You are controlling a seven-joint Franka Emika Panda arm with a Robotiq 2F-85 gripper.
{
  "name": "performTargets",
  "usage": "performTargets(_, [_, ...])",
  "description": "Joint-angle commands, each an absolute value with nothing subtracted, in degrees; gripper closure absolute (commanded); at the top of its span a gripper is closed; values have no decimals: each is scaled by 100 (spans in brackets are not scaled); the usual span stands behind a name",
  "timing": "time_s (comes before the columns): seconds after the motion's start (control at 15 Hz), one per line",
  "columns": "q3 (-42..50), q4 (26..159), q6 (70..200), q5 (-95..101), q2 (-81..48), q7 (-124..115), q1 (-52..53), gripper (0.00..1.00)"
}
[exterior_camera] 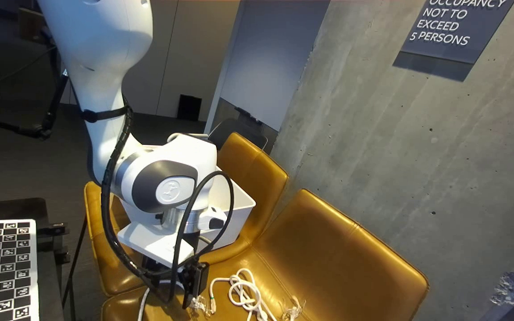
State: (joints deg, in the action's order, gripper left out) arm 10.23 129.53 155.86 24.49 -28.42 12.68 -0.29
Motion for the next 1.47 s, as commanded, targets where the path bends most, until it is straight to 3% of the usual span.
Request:
performTargets(0.0, [1171, 13092, 15533, 2839, -2585, 969, 244, 4])
performTargets(0.87, [1167, 13396, 15575, 3125, -2645, 707, 350, 9])
performTargets(0.93, [1171, 13373, 15580, 3114, -2677, 722, 329, 22])
performTargets(1.13, [1215, 13236, 15586, 3100, -2811, 741, 269, 47])
performTargets(1.4, [1272, 13129, 15607, 3078, -2964, 731, 175, 74])
